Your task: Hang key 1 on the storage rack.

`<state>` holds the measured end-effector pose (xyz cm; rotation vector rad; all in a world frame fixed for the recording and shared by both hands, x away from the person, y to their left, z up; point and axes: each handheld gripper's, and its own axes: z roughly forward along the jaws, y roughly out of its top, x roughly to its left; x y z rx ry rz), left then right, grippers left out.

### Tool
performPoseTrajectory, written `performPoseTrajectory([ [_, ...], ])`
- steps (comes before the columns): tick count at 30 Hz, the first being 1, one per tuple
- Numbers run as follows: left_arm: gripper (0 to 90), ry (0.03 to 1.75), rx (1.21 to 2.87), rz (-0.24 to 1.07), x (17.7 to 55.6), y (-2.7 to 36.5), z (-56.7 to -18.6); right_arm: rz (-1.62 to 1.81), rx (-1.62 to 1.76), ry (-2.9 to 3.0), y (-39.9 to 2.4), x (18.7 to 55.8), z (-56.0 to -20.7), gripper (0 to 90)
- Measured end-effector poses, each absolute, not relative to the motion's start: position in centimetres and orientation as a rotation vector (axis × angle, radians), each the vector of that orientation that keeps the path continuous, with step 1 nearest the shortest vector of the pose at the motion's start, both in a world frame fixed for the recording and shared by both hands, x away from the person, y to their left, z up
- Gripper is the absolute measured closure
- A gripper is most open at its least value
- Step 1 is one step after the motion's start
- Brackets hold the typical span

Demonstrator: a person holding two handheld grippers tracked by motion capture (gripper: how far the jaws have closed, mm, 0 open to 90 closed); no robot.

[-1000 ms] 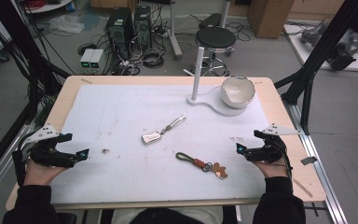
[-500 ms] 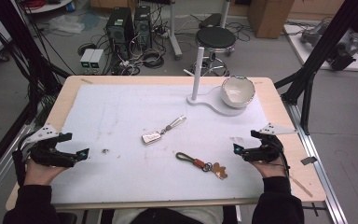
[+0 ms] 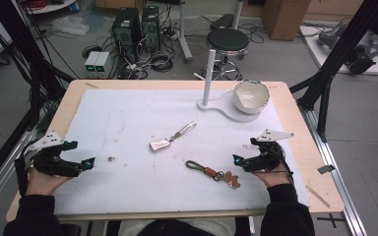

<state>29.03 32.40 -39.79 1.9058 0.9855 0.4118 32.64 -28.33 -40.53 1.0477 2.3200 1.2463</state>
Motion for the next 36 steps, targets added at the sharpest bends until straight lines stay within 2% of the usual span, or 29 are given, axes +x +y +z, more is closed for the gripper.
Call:
performPoseTrajectory([
  [36, 1.7, 0.982, 1.912, 0.395, 29.1, 32.4, -39.9, 1.118, 0.917, 2.559, -21.9, 32.9, -42.2, 0.7],
])
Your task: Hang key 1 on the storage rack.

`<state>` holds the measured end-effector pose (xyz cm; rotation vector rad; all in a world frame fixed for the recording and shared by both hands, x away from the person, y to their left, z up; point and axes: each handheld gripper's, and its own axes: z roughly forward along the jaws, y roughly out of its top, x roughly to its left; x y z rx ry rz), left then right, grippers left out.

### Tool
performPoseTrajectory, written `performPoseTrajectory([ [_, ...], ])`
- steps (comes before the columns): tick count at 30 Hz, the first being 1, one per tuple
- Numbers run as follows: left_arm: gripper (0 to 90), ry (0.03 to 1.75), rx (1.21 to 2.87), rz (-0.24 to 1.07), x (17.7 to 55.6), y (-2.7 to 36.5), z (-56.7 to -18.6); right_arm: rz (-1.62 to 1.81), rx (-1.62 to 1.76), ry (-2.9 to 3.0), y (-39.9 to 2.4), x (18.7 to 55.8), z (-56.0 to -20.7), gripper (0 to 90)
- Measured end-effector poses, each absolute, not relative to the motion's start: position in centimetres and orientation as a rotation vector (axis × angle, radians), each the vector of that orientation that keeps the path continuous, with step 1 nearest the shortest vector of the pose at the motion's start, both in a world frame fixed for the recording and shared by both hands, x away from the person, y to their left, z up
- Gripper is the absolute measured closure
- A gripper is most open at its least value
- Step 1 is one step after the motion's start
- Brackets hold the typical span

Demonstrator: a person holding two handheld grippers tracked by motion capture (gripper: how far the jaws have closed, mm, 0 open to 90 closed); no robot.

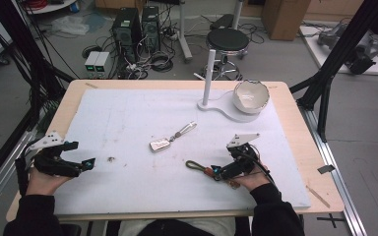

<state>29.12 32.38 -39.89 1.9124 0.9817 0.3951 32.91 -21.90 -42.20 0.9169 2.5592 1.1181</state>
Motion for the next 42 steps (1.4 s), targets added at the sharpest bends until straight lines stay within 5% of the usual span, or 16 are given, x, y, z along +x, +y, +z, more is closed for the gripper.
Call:
performPoseTrajectory([
  [9, 1.7, 0.980, 1.921, 0.389, 29.1, 32.4, -39.9, 1.087, 0.895, 2.614, -20.8, 32.7, -42.6, 6.2],
  [16, 1.7, 0.981, 1.923, 0.390, 29.2, 32.4, -40.0, 1.056, 0.859, 2.671, -19.8, 32.5, -42.9, 30.4],
  [42, 1.7, 1.001, 1.936, 0.395, 29.1, 32.8, -40.6, 0.989, 0.775, 2.767, -18.6, 32.0, -43.3, 71.7],
])
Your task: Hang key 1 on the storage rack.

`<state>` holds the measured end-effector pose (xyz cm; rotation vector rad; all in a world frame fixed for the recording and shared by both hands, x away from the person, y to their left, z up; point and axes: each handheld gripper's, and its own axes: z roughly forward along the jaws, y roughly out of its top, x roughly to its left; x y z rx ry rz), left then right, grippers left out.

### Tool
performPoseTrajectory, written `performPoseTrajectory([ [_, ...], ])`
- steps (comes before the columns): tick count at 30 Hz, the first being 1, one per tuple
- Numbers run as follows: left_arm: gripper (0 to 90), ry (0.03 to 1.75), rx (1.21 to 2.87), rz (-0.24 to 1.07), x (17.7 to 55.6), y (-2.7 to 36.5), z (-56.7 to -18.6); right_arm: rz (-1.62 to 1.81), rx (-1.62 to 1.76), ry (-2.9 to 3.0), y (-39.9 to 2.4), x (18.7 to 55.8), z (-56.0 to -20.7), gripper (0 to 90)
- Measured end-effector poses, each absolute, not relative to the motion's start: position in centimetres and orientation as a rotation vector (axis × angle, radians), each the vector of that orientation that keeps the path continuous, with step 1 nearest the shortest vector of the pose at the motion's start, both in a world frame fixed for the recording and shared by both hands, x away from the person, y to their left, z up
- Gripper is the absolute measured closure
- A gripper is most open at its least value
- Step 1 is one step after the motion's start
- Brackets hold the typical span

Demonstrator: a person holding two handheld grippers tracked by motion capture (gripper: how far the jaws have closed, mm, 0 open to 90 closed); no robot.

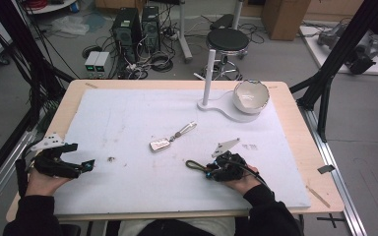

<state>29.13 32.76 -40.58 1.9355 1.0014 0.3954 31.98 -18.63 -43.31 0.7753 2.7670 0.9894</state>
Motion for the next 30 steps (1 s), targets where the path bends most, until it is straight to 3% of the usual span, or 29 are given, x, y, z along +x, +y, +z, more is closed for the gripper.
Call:
performPoseTrajectory([
  [30, 1.7, 0.992, 1.933, 0.391, 29.2, 32.7, -40.5, 1.131, 0.890, 2.706, -20.7, 32.7, -41.3, 74.4],
])
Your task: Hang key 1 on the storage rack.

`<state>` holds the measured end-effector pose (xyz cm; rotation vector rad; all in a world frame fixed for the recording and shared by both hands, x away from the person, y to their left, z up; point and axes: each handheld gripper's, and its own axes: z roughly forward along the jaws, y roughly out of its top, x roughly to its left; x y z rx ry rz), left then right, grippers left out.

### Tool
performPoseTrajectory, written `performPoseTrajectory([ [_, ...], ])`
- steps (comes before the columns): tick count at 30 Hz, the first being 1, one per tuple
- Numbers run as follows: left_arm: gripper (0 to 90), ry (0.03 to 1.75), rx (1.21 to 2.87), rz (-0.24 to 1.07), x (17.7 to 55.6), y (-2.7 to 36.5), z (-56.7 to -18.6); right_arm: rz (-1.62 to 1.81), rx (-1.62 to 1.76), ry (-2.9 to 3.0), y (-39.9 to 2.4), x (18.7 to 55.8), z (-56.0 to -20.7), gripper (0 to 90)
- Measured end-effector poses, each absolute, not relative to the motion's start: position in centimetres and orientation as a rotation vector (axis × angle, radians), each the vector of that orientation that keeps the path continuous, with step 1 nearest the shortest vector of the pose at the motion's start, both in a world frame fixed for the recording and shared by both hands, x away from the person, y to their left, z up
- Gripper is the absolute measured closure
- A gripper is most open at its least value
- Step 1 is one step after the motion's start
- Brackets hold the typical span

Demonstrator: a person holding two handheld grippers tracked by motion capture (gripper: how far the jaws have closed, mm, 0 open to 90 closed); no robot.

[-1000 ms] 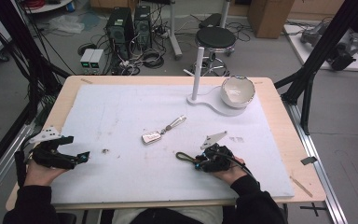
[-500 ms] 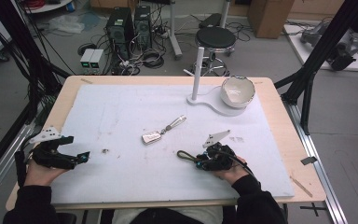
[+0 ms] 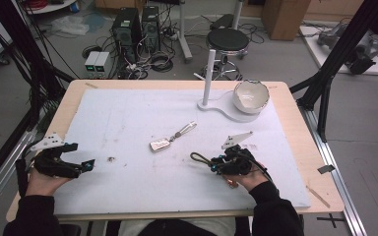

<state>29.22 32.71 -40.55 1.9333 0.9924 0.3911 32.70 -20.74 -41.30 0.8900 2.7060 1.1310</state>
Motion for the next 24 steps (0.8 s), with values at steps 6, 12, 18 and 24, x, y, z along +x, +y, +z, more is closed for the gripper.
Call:
performPoseTrajectory([
  [6, 1.7, 0.992, 1.936, 0.391, 29.2, 32.6, -40.6, 1.177, 0.919, 2.656, -20.9, 33.4, -40.2, 74.4],
  [12, 1.7, 0.991, 1.928, 0.387, 29.2, 32.6, -40.6, 1.228, 0.905, 2.618, -21.0, 34.0, -38.8, 74.4],
  [18, 1.7, 0.986, 1.950, 0.395, 29.2, 32.5, -40.5, 1.225, 0.890, 2.606, -20.9, 34.8, -36.7, 74.4],
  [24, 1.7, 0.989, 1.937, 0.394, 29.2, 32.5, -40.5, 1.225, 0.881, 2.610, -20.8, 36.1, -34.9, 74.4],
])
